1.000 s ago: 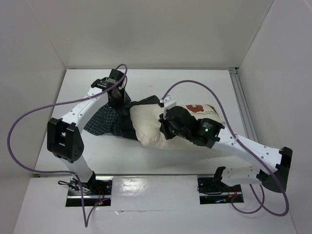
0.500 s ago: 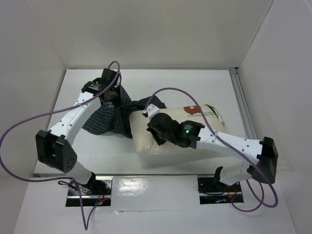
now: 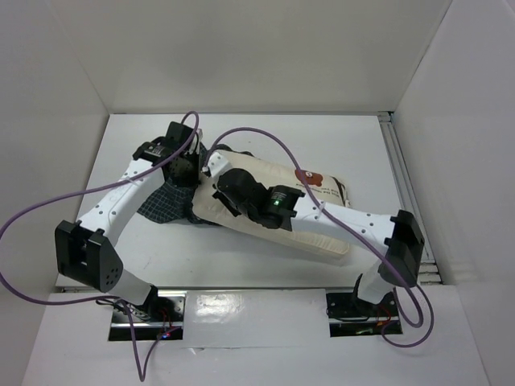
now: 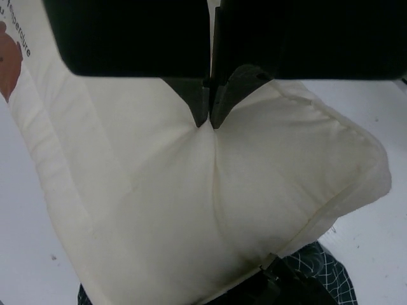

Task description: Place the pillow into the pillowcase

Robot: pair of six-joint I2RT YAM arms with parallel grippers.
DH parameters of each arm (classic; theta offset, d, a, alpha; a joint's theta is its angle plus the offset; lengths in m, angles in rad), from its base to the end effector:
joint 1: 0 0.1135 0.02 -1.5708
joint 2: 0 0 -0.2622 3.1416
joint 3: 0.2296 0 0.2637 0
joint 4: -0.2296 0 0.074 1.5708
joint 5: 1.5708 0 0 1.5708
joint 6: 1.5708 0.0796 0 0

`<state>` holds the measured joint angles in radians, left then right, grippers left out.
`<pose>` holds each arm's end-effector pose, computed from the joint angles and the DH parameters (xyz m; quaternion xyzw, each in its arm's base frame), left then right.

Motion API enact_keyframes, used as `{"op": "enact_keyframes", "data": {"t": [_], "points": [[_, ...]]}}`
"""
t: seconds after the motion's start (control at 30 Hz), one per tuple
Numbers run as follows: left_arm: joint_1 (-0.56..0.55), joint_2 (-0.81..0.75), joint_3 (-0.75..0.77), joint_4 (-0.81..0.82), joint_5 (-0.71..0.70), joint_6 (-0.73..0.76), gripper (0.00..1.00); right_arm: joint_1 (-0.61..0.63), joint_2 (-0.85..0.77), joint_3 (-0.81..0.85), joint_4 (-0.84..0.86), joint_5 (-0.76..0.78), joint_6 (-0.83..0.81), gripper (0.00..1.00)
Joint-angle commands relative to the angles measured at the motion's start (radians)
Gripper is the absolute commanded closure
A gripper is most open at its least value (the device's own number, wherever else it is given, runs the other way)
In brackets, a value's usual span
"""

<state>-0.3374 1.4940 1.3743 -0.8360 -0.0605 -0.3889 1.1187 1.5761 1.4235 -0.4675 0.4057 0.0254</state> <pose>0.3324 -0.1115 0.2785 -0.0337 0.9521 -0.0805 0.2931 0.2048 0.3497 0.3105 -0.3740 0.7919 0.0921 0.4739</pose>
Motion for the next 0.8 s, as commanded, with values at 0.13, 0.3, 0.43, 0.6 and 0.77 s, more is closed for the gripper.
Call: {"op": "enact_keyframes", "data": {"t": [0.13,0.3,0.43,0.6,0.77], "points": [[-0.003,-0.011,0.080,-0.015,0.039,0.053,1.00,-0.181,0.110,-0.090,0.315,-0.120,-0.039,1.00],[-0.003,-0.011,0.089,-0.026,0.039,0.073,1.00,-0.287,0.220,-0.037,0.303,-0.327,-0.016,1.00],[-0.003,-0.020,0.065,-0.037,0.030,0.073,1.00,-0.326,0.266,0.012,0.256,-0.444,-0.016,1.00],[-0.003,-0.041,-0.010,-0.037,0.019,0.082,1.00,-0.414,0.219,-0.028,0.325,-0.636,0.079,1.00],[-0.026,-0.052,-0.064,-0.019,0.031,0.082,1.00,-0.456,0.209,0.027,0.345,-0.732,0.185,1.00]]}}
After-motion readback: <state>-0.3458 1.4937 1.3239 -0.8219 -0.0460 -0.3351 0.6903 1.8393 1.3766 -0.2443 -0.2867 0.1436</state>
